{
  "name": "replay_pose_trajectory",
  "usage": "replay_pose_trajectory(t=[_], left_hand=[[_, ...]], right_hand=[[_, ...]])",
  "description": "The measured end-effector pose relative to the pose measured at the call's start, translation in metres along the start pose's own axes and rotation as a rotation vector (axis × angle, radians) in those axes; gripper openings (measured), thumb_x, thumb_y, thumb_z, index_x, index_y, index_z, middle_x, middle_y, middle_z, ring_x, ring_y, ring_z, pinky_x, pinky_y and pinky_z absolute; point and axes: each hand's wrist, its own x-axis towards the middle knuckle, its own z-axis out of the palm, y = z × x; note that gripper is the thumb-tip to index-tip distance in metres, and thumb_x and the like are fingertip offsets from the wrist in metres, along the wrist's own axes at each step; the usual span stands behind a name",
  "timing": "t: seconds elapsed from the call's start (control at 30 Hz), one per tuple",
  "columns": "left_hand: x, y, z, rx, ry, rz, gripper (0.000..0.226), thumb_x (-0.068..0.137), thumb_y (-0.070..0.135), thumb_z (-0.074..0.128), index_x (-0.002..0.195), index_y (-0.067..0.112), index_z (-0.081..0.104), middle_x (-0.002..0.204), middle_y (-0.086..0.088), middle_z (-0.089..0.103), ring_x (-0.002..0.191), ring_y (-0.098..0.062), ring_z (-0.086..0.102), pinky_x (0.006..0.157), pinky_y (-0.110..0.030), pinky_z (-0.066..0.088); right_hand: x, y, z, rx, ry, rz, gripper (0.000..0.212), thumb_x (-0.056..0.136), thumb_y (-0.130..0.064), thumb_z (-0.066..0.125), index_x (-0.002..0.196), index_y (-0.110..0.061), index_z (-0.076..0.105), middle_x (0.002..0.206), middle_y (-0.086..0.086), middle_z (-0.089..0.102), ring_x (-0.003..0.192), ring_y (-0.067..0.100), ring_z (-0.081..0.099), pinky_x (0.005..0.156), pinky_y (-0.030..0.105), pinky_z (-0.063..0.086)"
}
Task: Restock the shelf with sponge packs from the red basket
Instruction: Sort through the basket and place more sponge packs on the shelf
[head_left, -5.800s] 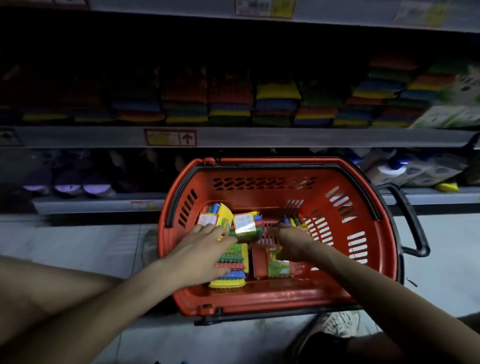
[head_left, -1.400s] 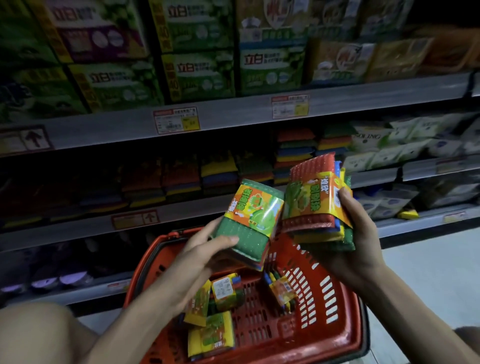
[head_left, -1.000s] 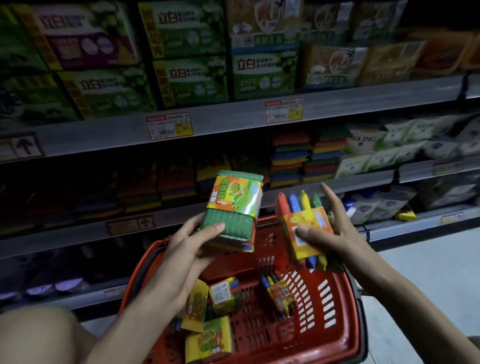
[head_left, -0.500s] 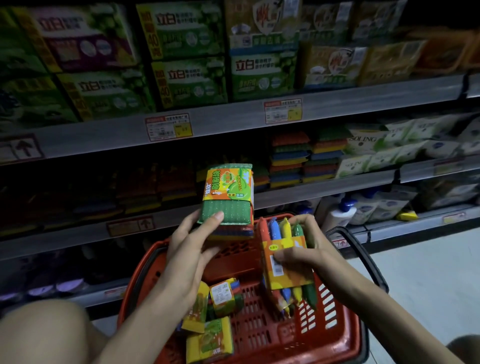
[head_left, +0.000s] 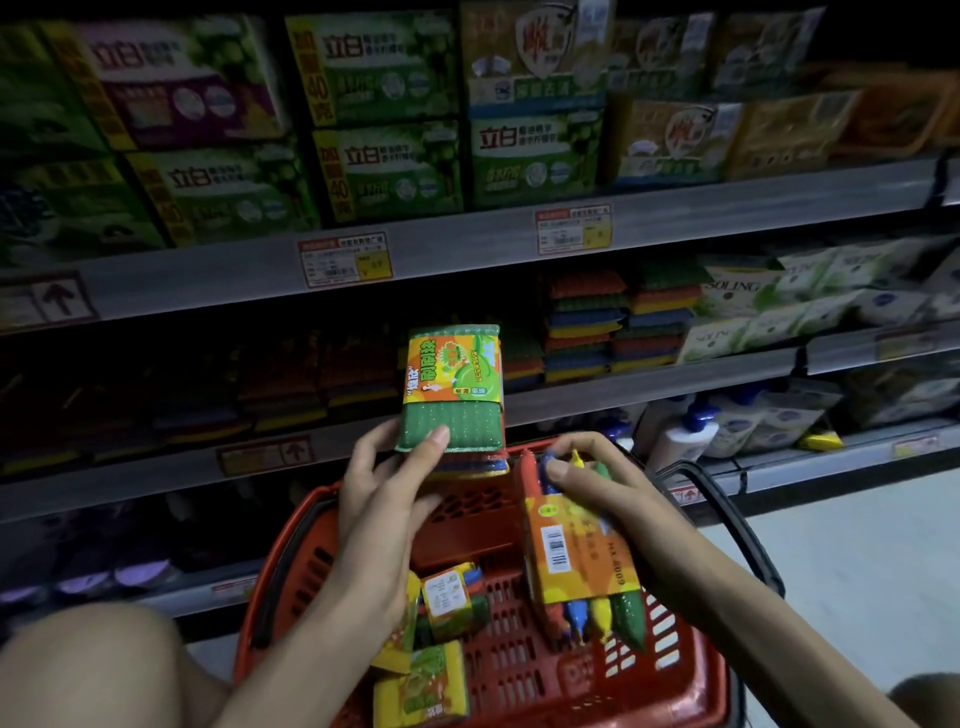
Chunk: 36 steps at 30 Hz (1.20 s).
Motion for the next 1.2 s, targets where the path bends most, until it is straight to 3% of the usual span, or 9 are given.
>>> replay_pose_trajectory(t=[0.1,0.2,0.37,0.47,0.57,0.77,0.87,0.97,1.2], left_hand=[[-0.001,0.001,0.005,-0.026,0.043,0.03,0.046,0.081,0.034,0.079,0.12,0.022,0.059,0.11,0.002,0.078,0.111,-0.017,0.072,0.105,-0.048,0.051],[-0.001,0.001,0.012,-0.043,0.04,0.065,0.047,0.08,0.033,0.079,0.118,0.016,0.058,0.108,-0.001,0.079,0.106,-0.018,0.074,0.102,-0.049,0.053],[-0.001,0.004,0.02,0.002,0.056,0.152,0.046,0.077,0.037,0.079,0.115,0.019,0.059,0.108,-0.002,0.078,0.104,-0.018,0.075,0.098,-0.045,0.056],[-0.002,0.007,0.023,0.098,0.035,0.285,0.043,0.082,0.036,0.075,0.119,0.02,0.061,0.108,0.003,0.077,0.104,-0.01,0.073,0.088,-0.026,0.058],[-0.002,0.006,0.024,0.162,-0.018,0.352,0.03,0.095,0.022,0.066,0.124,0.022,0.06,0.109,0.013,0.076,0.104,0.002,0.07,0.082,-0.012,0.053],[0.003,0.001,0.022,0.359,-0.013,0.512,0.039,0.101,0.007,0.06,0.133,0.029,0.061,0.132,0.01,0.049,0.124,-0.006,0.057,0.091,-0.012,0.05],[0.004,0.002,0.019,0.423,-0.053,0.549,0.045,0.101,0.006,0.059,0.14,0.029,0.059,0.134,0.016,0.049,0.129,-0.002,0.053,0.103,-0.024,0.051],[0.003,0.001,0.015,0.474,-0.065,0.549,0.05,0.101,0.008,0.061,0.145,0.03,0.056,0.138,0.023,0.051,0.135,0.0,0.047,0.113,-0.034,0.045],[0.002,-0.002,0.016,0.46,-0.09,0.474,0.052,0.101,0.009,0.06,0.148,0.032,0.053,0.147,0.027,0.051,0.138,0.009,0.042,0.118,-0.033,0.041]], right_hand=[[-0.004,-0.002,0.006,-0.319,0.104,-0.158,0.056,0.077,-0.055,0.073,0.132,-0.053,0.058,0.127,-0.011,0.059,0.111,0.005,0.066,0.092,0.023,0.055],[-0.006,-0.006,0.014,-0.368,0.066,-0.257,0.063,0.078,-0.053,0.073,0.138,-0.057,0.053,0.132,-0.026,0.053,0.116,-0.012,0.057,0.087,0.005,0.048],[-0.004,-0.006,0.017,-0.26,-0.002,-0.282,0.069,0.078,-0.05,0.077,0.143,-0.046,0.054,0.138,-0.023,0.055,0.122,0.001,0.061,0.095,0.025,0.056],[-0.002,-0.005,0.019,-0.218,0.011,-0.279,0.077,0.07,-0.056,0.075,0.143,-0.046,0.054,0.133,-0.029,0.057,0.12,-0.001,0.062,0.095,0.022,0.055],[0.0,-0.002,0.018,-0.147,0.042,-0.278,0.077,0.069,-0.055,0.077,0.142,-0.047,0.055,0.138,-0.026,0.059,0.122,0.005,0.064,0.1,0.034,0.055],[0.002,0.002,0.016,0.035,0.012,-0.23,0.079,0.068,-0.045,0.079,0.144,-0.041,0.055,0.144,-0.013,0.06,0.12,0.018,0.069,0.097,0.037,0.056],[0.001,0.0,0.016,0.026,0.027,-0.265,0.079,0.067,-0.045,0.079,0.143,-0.044,0.054,0.143,-0.022,0.059,0.124,0.009,0.065,0.095,0.031,0.057],[0.004,-0.002,0.012,-0.035,0.065,-0.259,0.084,0.067,-0.052,0.08,0.145,-0.046,0.051,0.146,-0.024,0.056,0.134,0.009,0.056,0.113,0.048,0.045],[0.011,-0.003,0.012,-0.11,0.123,-0.288,0.086,0.064,-0.057,0.078,0.145,-0.048,0.05,0.145,-0.03,0.053,0.137,-0.005,0.048,0.118,0.043,0.038]])
